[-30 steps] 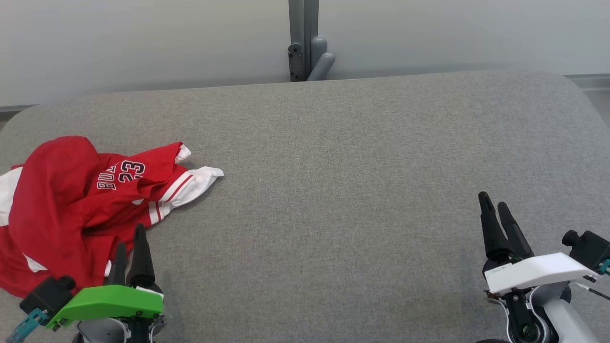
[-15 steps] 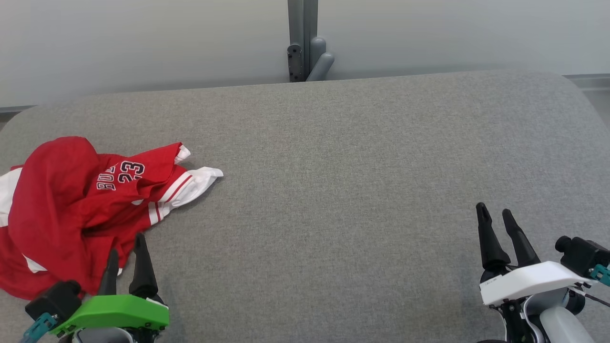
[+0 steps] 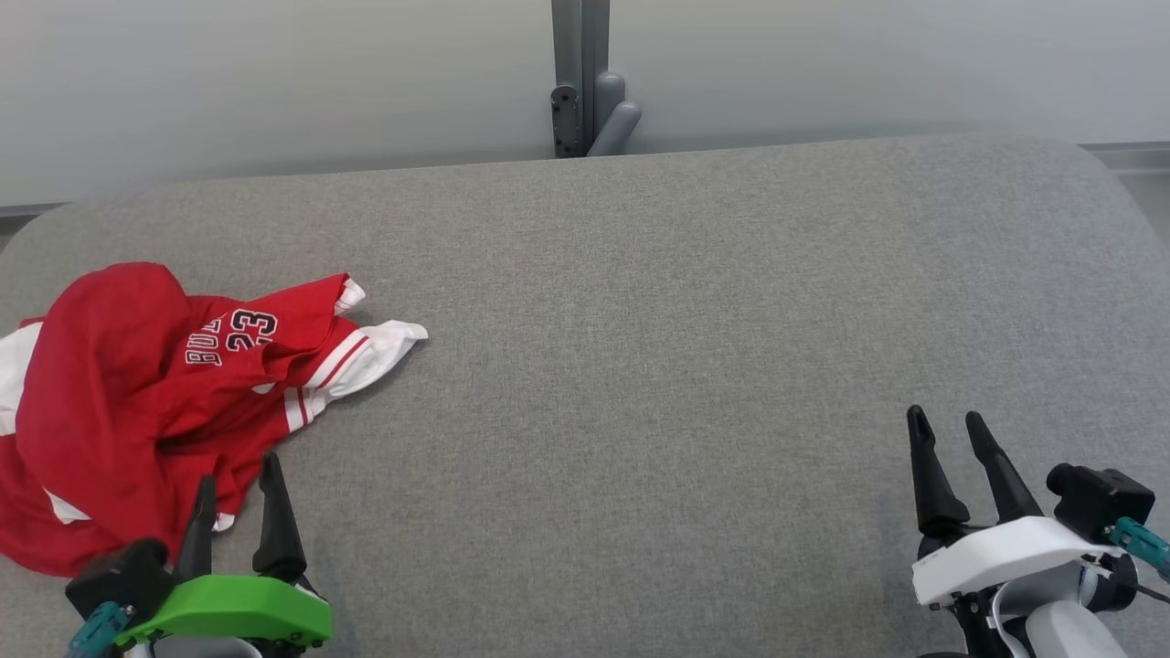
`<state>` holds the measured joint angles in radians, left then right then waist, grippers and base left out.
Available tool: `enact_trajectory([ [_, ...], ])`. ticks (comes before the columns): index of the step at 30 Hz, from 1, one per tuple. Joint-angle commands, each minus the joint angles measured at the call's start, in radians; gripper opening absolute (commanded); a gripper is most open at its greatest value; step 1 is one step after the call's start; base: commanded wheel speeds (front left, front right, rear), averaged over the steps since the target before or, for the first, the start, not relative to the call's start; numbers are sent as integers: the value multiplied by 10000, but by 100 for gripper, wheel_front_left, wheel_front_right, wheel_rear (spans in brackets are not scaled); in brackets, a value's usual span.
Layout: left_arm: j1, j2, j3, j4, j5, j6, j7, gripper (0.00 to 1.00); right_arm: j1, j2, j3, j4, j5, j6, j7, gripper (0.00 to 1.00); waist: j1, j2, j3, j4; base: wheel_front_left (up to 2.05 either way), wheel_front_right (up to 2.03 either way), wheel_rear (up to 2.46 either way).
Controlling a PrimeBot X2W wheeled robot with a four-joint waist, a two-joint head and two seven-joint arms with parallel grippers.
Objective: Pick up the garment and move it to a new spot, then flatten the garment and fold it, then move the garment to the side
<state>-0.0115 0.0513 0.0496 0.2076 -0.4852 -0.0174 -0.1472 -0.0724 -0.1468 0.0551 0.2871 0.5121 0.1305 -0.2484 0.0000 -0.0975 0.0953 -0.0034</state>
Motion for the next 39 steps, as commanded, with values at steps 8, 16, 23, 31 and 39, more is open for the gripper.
enact_trajectory([
  [8, 166, 158, -84, -142, 1051, 63, -269, 100, 159, 173, -302, 38, -1258, 3, -85, 100, 0, 0, -32, 7, 0, 0, 0],
  [16, 306, 186, -193, -213, 1768, 12, -452, 100, 246, 327, -563, 67, -2282, 3, -96, 100, 0, 0, -22, 13, 0, 0, 0],
  [23, 419, 179, -236, -172, 2350, -25, -615, 100, 330, 476, -749, 22, -3161, 3, -115, 100, 0, 0, -20, 7, 0, 0, 0],
  [31, 513, 154, -244, -147, 2856, -106, -762, 100, 413, 580, -948, -40, -3883, 3, -127, 100, 0, 0, -34, -21, 0, 0, 0],
  [39, 582, 103, -148, 137, 3334, -358, -932, 100, 510, 743, -1191, -274, -4543, 2, -135, 100, 0, 0, -25, -51, 0, 0, 0],
])
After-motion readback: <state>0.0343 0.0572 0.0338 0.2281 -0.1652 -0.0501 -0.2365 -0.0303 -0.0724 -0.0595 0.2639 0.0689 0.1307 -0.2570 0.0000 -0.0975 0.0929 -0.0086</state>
